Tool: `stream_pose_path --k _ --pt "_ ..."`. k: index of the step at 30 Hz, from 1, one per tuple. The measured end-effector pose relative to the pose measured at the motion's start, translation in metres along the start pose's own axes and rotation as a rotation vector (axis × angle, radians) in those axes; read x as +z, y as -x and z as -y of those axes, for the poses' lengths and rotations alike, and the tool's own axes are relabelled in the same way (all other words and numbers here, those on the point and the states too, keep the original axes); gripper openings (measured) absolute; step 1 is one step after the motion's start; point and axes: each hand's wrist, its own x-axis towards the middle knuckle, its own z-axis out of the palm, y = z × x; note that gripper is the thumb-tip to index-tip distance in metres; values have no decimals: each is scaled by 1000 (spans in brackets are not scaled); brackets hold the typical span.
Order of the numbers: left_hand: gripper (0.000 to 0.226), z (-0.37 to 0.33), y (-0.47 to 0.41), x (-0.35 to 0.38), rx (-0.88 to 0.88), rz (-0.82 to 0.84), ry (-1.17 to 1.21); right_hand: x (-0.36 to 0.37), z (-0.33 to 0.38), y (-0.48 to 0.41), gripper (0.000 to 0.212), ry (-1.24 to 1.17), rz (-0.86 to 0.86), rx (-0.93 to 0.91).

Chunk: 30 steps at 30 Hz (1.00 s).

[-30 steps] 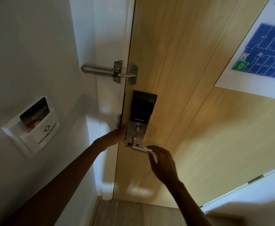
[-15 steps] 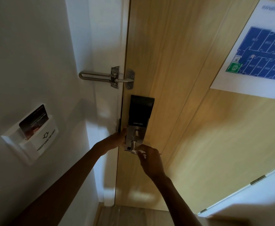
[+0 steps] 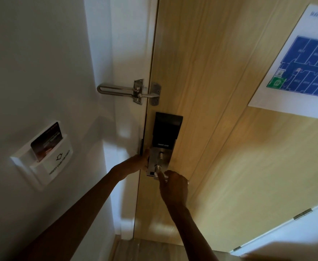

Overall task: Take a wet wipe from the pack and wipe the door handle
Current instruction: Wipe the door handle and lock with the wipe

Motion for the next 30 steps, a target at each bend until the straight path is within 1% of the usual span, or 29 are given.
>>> stream_pose_path --k 2,5,7,10,14,17,19,20,21,23,25,27,30 --pt "57 1 -1 -1 -12 -13 15 1 6 -4 25 -40 38 46" --pt "61 3 -3 -1 -17 -8 18 0 1 -4 16 -83 57 -4" --pt "67 2 -4 -1 -14 0 10 -5 -7 1 20 -70 67 -82" --pt "69 3 -7 -2 -24 -8 15 -19 -26 5 25 -24 67 -205" --pt "83 5 -8 -2 -36 -4 11 -47 -63 1 23 -21 65 -225" --pt "78 5 -9 -1 -34 -4 27 -55 -78 -1 26 34 43 -214" --pt "75 6 -11 -1 -37 -17 47 -48 -68 -1 34 35 68 -200" --pt "77 7 -11 -2 -41 -22 57 -41 -58 0 36 13 82 -191" --pt "82 7 -11 -2 -49 -24 59 -33 -46 1 34 -21 92 -177" --pt "92 10 -14 -3 -58 -27 53 -18 -22 2 25 -100 96 -133" --pt "87 13 -15 -3 -63 -19 56 -6 -10 2 23 -123 70 -111" --pt "81 15 -16 -3 -73 -26 66 -3 -12 2 25 -103 80 -112" --pt "74 13 -16 -2 -53 -23 87 -20 -31 -3 25 -63 163 -148"
